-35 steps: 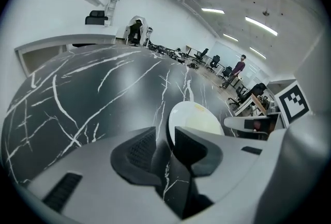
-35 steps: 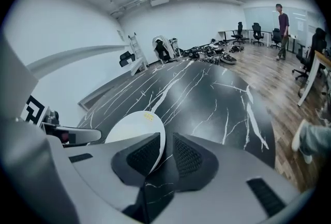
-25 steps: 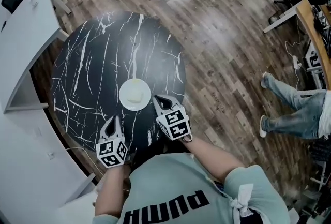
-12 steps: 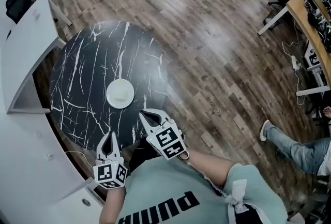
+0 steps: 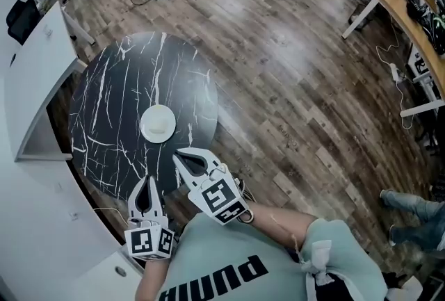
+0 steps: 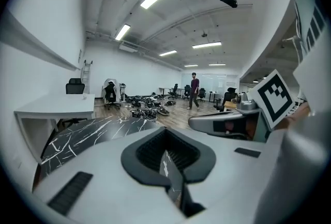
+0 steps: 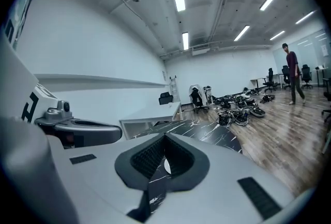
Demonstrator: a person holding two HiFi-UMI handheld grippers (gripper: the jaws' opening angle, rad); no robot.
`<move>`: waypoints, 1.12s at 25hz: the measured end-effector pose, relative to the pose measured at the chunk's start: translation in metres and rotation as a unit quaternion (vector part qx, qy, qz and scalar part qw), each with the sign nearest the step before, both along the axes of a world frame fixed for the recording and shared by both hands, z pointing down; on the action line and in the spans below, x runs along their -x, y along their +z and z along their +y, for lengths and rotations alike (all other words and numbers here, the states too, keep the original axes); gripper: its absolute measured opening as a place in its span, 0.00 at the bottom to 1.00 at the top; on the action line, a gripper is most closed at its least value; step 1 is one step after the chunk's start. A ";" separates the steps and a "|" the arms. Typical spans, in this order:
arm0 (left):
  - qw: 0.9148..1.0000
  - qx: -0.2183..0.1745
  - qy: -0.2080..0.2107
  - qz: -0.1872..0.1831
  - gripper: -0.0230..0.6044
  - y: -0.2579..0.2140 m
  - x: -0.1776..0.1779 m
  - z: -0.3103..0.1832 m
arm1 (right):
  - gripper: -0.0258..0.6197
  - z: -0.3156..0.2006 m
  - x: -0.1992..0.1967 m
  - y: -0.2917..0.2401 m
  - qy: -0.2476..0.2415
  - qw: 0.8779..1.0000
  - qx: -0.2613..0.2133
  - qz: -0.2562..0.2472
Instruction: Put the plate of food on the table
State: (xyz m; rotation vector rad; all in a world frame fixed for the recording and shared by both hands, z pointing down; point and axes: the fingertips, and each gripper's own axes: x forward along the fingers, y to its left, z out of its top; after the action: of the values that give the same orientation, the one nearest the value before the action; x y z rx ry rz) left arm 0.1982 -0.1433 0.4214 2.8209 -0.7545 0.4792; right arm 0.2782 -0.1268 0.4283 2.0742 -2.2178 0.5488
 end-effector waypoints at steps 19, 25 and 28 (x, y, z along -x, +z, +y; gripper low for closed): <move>0.999 0.007 0.027 0.021 0.05 0.000 0.139 0.095 | 0.05 0.098 0.122 -0.006 0.069 0.997 0.032 0.017; 0.998 0.023 0.050 0.041 0.05 0.000 0.162 0.131 | 0.05 0.142 0.158 -0.019 0.080 0.995 0.035 0.041; 0.996 0.025 0.058 0.058 0.05 -0.011 0.166 0.148 | 0.05 0.159 0.164 -0.026 0.084 0.995 0.029 0.046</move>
State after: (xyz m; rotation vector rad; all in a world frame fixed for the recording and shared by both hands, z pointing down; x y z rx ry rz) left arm 0.0319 0.0047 0.4106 2.8284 -0.5517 0.3416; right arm 0.1140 0.0327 0.4022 2.2210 -1.9672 0.5089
